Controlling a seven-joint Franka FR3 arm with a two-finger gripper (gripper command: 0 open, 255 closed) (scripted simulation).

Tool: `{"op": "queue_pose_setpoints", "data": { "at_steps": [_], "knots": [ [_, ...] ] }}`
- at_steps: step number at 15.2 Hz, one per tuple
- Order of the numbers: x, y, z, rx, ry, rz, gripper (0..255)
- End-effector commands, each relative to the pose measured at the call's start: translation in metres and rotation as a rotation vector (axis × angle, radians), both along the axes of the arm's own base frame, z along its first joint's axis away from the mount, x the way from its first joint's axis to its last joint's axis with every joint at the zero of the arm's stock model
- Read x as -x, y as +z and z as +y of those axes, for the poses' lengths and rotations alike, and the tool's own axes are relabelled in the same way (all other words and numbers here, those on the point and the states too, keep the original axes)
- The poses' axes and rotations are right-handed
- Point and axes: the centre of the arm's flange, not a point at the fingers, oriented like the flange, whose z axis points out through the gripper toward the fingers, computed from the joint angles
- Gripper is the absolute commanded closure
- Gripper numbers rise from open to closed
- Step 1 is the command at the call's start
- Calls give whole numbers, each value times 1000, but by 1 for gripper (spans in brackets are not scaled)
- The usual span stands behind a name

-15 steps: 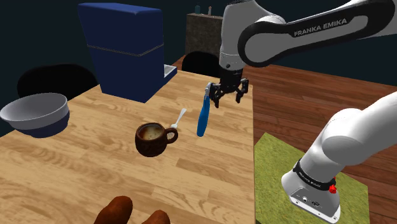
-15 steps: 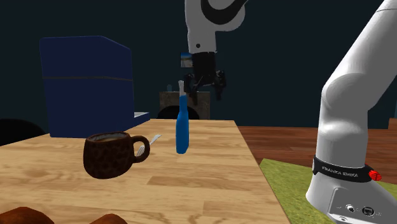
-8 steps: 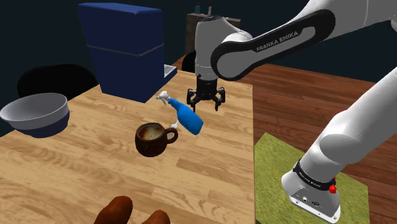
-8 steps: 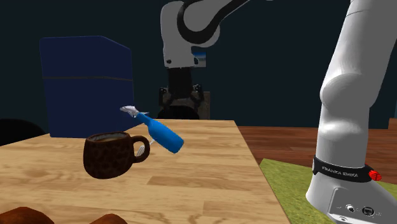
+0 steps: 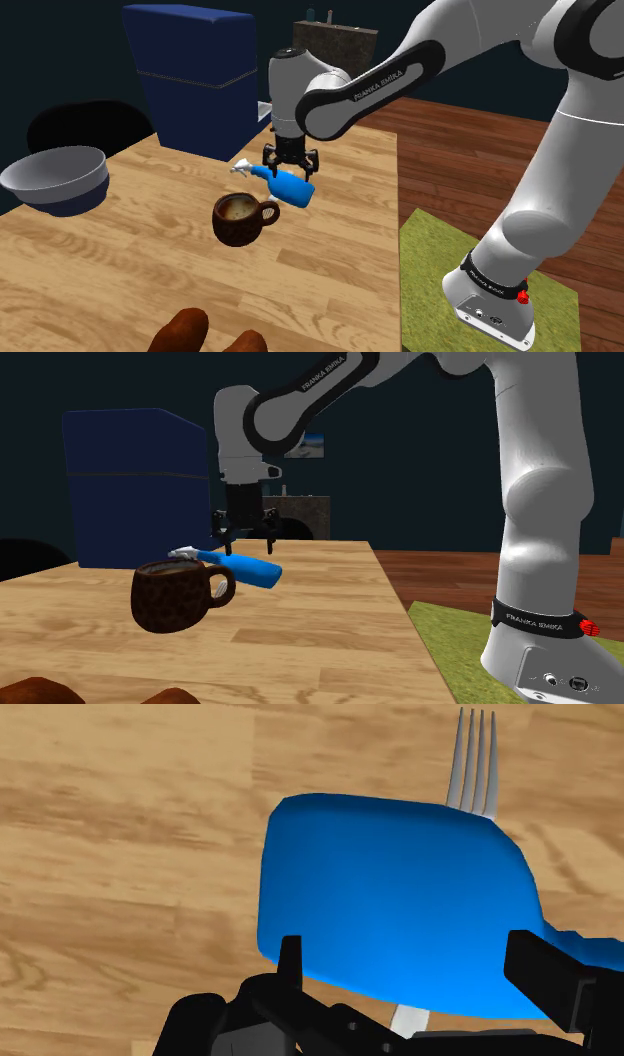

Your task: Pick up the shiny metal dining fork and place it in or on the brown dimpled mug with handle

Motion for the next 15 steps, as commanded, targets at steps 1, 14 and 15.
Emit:
{"op": "queue_pose_setpoints", "data": {
  "at_steps": [1, 14, 15],
  "knots": [
    [-24, -10, 8, 2, -64, -21, 0],
    [-34, -53, 4, 2, -83, -27, 0],
    [-34, -53, 4, 2, -83, -27, 0]
  ]
}}
